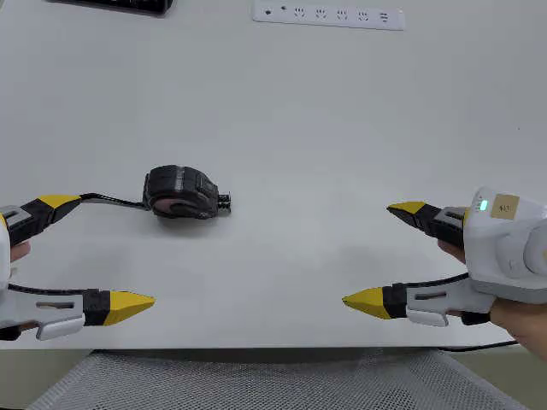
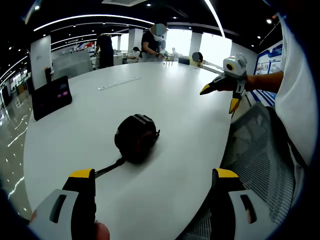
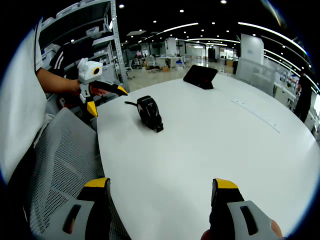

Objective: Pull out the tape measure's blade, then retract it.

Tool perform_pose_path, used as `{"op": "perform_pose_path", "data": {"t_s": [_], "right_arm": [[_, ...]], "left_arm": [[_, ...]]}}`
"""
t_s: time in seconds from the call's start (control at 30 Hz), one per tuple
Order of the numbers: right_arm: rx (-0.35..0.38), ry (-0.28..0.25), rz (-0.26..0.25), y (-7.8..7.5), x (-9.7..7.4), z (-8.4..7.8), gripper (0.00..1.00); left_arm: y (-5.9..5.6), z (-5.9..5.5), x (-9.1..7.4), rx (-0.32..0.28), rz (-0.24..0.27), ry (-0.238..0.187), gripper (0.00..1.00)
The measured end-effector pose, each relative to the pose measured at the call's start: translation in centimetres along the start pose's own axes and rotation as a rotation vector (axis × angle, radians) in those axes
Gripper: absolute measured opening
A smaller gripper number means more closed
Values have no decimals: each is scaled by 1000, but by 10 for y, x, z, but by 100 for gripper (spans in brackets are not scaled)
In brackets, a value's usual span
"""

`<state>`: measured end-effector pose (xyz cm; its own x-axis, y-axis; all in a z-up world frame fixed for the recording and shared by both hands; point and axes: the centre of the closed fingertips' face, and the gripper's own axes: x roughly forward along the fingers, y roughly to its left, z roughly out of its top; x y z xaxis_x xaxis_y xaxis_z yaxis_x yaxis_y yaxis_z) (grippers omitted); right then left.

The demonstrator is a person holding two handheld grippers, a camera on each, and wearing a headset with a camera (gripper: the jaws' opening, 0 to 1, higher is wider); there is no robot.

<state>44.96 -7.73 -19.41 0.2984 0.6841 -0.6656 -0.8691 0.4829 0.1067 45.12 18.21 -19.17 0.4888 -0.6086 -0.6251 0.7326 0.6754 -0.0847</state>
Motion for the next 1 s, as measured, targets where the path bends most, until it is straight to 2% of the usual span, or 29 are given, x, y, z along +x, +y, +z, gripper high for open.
{"op": "perform_pose_path", "data": {"t_s": [0.57,0.73,1.0], "right_arm": [[-9,14,-2,-1,2,-4,84],[-2,17,-2,-1,2,-6,83],[-2,17,-8,-3,2,-7,83]], "left_arm": [[2,1,1,4,3,-3,95],[3,5,0,23,5,-28,91],[4,4,1,19,8,-26,91]]}}
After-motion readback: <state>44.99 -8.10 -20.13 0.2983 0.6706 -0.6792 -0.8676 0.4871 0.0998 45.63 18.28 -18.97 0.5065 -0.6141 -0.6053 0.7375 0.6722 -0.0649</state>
